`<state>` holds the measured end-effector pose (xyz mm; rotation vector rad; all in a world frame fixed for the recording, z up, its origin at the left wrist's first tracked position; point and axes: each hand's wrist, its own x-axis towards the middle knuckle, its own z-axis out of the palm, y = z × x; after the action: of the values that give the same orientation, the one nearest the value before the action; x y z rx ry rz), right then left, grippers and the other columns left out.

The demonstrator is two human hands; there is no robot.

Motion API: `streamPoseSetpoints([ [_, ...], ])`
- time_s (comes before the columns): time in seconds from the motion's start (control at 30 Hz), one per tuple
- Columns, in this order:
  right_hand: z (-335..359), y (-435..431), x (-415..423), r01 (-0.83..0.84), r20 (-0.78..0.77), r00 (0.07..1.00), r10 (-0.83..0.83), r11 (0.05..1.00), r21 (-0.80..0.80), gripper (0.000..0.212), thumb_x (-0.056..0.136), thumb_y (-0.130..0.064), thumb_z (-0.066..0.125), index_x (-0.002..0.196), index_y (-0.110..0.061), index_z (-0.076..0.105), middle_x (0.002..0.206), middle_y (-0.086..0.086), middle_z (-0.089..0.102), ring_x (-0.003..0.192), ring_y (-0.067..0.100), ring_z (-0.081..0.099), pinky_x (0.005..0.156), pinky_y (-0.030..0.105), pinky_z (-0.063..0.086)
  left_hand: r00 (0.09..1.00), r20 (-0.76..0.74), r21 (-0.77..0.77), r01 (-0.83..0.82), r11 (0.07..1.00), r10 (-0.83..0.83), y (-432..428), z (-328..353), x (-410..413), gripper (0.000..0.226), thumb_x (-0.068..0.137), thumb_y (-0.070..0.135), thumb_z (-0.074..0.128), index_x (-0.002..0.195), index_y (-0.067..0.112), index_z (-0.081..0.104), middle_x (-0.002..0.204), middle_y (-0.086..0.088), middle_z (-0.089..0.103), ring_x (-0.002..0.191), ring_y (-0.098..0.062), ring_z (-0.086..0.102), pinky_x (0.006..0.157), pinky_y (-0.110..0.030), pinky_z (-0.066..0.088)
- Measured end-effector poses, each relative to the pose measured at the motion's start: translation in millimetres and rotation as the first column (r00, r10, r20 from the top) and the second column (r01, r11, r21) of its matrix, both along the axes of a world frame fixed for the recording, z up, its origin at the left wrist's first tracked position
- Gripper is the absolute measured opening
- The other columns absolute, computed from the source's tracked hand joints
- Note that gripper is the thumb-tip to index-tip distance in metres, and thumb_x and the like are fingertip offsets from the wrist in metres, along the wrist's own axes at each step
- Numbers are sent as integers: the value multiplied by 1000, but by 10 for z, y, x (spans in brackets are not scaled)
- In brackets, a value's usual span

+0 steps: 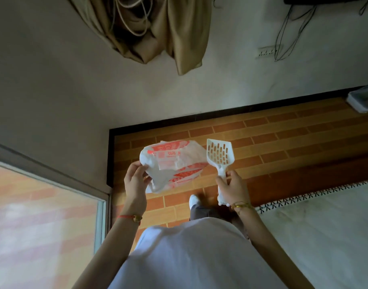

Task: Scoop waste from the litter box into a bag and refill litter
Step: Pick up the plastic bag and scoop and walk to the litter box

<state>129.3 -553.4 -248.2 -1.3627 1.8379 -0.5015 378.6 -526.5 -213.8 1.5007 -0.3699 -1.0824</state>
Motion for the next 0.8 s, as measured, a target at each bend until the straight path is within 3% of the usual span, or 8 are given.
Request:
streamPoseSetpoints([
  [0.3, 118, -1386, -223, -3, -17, 1000, 3, 1000, 20, 25, 87, -34, 59, 99, -13, 55, 79, 2, 64, 67, 16, 61, 53, 24, 42, 1000, 4, -16, 20, 1000, -20, -1448, 113, -268, 21, 94, 2, 48, 79, 14, 57, 81, -5, 57, 74, -19, 53, 67, -27, 44],
  [0.47, 188, -1869, -293, 51, 9, 999, -51, 998, -27, 16, 89, -29, 60, 94, -15, 55, 76, -3, 59, 63, 1, 52, 51, 19, 33, 997, -33, -25, 76, 997, -77, -2117, 106, -409, 20, 93, 3, 50, 80, 15, 59, 85, -8, 58, 78, -22, 53, 69, -29, 44],
  [0.53, 164, -2050, -324, 86, 6, 996, -86, 996, -25, 18, 89, -29, 60, 95, -12, 57, 77, -2, 59, 64, 4, 53, 52, 19, 34, 993, -40, -25, 114, 993, -115, -2390, 91, -454, 19, 93, 4, 50, 82, 15, 61, 88, -9, 58, 81, -22, 54, 69, -29, 45],
  [0.7, 64, -2514, -423, 195, 2, 981, -195, 981, -9, 23, 90, -34, 58, 98, -13, 59, 85, -2, 63, 80, 18, 62, 71, 30, 51, 980, -88, -11, 180, 984, -180, -3130, 100, -591, 22, 93, 2, 51, 78, 16, 60, 81, -6, 58, 75, -19, 54, 68, -28, 44],
  [0.8, 39, -2802, -484, 259, 20, 966, -258, 964, -63, 19, 90, -35, 59, 90, -16, 55, 83, 1, 63, 75, 19, 62, 70, 37, 56, 966, -100, -13, 237, 972, -237, -3603, 111, -673, 20, 92, 2, 53, 79, 15, 60, 78, -3, 57, 75, -19, 53, 68, -28, 43],
])
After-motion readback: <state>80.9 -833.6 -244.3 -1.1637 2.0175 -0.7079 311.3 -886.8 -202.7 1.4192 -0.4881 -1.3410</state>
